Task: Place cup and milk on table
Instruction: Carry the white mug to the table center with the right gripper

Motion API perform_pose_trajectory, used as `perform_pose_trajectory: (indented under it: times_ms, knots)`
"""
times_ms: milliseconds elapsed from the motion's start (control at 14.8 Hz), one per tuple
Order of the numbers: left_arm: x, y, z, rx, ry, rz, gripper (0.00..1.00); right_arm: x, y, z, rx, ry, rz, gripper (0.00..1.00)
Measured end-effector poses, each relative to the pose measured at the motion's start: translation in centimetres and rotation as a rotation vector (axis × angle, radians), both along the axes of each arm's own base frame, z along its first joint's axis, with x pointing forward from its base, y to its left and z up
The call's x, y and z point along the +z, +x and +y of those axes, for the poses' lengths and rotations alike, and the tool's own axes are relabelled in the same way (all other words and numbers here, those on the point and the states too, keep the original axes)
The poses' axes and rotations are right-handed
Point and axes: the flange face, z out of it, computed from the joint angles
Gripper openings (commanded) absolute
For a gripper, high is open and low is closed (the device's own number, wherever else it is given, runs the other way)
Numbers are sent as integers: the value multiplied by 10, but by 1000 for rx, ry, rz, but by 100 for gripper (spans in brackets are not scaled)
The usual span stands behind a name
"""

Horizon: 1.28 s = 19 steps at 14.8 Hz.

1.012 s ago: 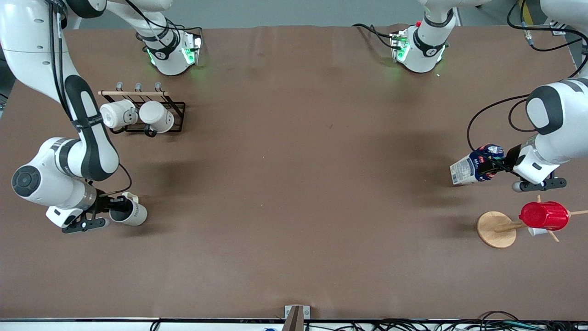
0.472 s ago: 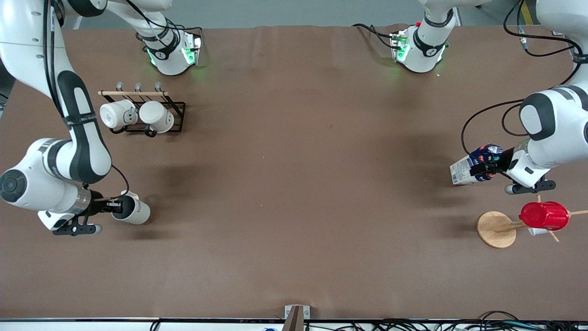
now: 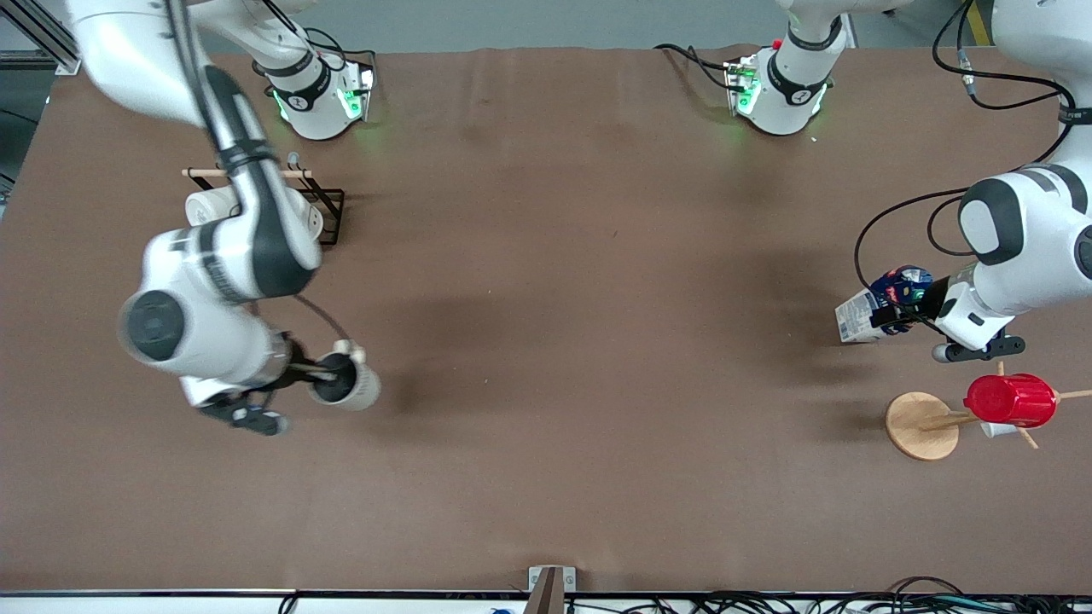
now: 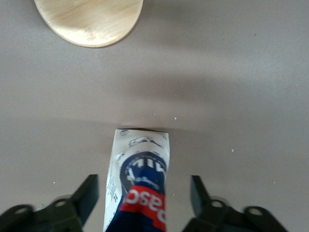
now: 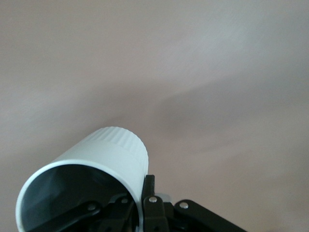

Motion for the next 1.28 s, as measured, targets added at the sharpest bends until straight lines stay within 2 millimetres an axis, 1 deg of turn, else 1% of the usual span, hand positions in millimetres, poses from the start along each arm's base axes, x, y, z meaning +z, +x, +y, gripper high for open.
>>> perform_pose_trajectory:
  times_ms: [135, 202, 270, 337, 405, 472, 540, 607, 675, 742, 877, 945, 1012, 1080, 1147, 1215, 1282]
  knots:
    - [1, 1, 0, 0, 1, -5, 14, -4, -25, 72, -33, -8, -5, 0]
    - [1, 1, 0, -1, 1, -7, 10, -6, -36, 102, -44, -6, -18, 0]
    - [1, 2, -1, -2, 1, -9, 8, -10, -46, 128, -55, -1, -33, 0]
    - [2, 2, -2, -3, 2, -10, 6, -18, -55, 150, -63, 3, -45, 0]
    - [3, 3, -3, -5, 2, -13, 6, -28, -64, 169, -70, 5, -51, 0]
    - [4, 4, -4, -7, 2, -17, 6, -43, -73, 187, -77, 3, -52, 0]
    - [6, 5, -5, -9, 3, -21, 6, -59, -80, 201, -84, 3, -57, 1]
    - [8, 6, -6, -12, 3, -27, 6, -74, -84, 211, -87, 7, -67, 1]
    - [11, 7, -8, -15, 3, -33, 4, -85, -85, 215, -88, 8, -72, 3]
    - [16, 8, -11, -20, 3, -41, 0, -95, -85, 216, -88, 5, -72, 6]
    - [29, 12, -22, -42, 3, -65, 0, -104, -86, 220, -83, -1, -66, 16]
    - [37, 14, -34, -77, 7, -78, 0, -107, -88, 224, -77, -2, -65, 16]
    - [45, 16, -50, -123, 16, -83, 0, -108, -90, 228, -72, -2, -65, 25]
    - [53, 19, -70, -168, 23, -80, 0, -108, -93, 232, -65, -2, -64, 56]
    - [59, 19, -91, -200, 24, -69, 0, -109, -96, 236, -60, -2, -64, 97]
    - [65, 20, -112, -226, 21, -56, 0, -109, -98, 239, -55, -2, -64, 100]
    - [70, 19, -131, -251, 15, -44, 0, -108, -99, 241, -52, -1, -65, 100]
